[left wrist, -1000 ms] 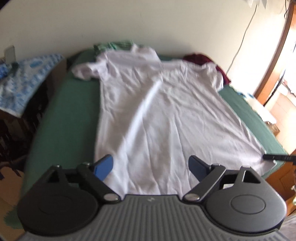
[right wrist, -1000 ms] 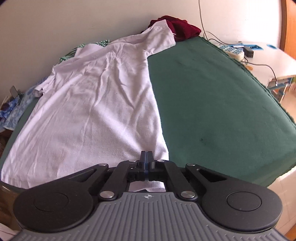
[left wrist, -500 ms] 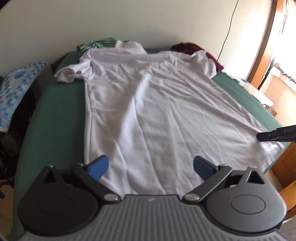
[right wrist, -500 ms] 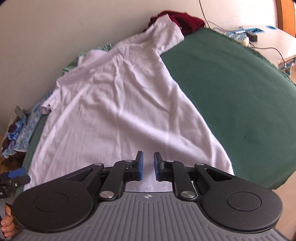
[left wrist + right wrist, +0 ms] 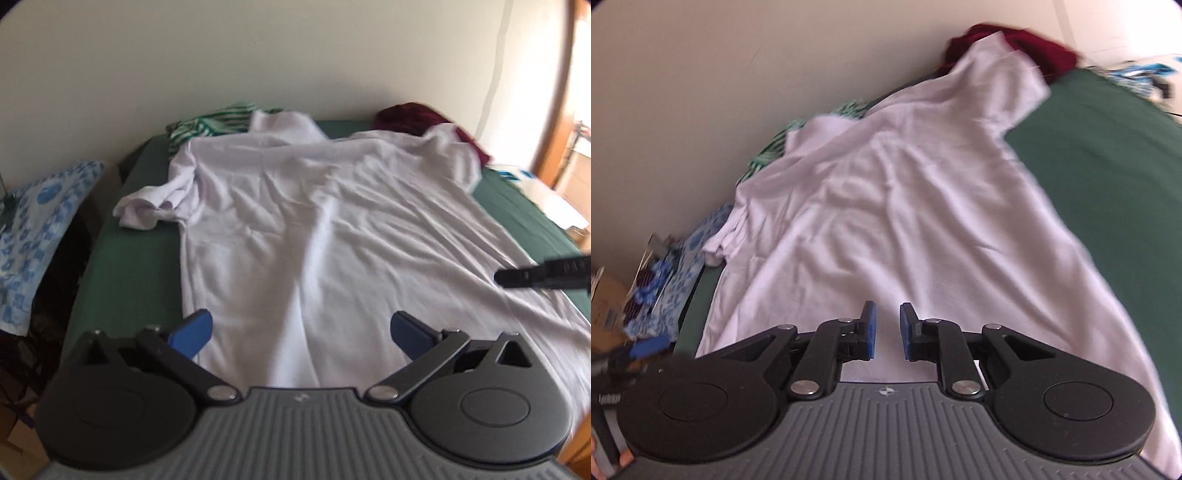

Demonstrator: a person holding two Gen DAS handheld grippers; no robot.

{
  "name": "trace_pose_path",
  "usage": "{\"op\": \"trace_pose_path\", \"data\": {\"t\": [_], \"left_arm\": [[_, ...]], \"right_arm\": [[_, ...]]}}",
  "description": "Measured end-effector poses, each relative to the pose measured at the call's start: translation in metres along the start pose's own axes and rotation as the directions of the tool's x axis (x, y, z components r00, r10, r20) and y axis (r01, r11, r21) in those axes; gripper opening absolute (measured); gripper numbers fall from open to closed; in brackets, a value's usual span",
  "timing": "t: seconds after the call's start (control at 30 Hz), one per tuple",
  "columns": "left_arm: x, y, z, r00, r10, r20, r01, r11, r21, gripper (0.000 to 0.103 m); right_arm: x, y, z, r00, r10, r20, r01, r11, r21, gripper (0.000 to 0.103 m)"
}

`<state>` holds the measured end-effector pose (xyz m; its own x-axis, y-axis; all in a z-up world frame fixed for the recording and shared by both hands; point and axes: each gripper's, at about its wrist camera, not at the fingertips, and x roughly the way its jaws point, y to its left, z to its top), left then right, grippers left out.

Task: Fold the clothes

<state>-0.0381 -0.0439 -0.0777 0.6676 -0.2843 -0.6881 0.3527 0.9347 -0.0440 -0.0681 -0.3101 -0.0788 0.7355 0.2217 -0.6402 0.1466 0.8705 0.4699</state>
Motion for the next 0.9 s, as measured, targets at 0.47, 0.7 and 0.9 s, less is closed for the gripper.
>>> {"op": "trace_pose_path", "data": {"t": [0.47, 0.7, 0.9], "left_arm": [[0.06, 0.028, 0.008, 0.983, 0.177, -0.047, -0.181, 0.981, -0.077, 0.102], [0.106, 0.03, 0.069, 0.998, 0.068, 0.007, -0.067, 0.998, -0.02, 0.102], [0.159, 0.056, 0.08, 0.996, 0.092, -0.022, -0.092, 0.995, 0.029, 0.102]], "right_arm": [[0.043, -0.076, 0.071, 0.999, 0.03, -0.025, -0.028, 0.998, 0.06, 0.002], [0.083, -0.051, 0.113, 0.994, 0.104, -0.038, -0.102, 0.994, 0.039, 0.016], [0.113, -0.067, 0.147, 0.999, -0.032, 0.012, 0.032, 0.999, -0.011, 0.003]]}}
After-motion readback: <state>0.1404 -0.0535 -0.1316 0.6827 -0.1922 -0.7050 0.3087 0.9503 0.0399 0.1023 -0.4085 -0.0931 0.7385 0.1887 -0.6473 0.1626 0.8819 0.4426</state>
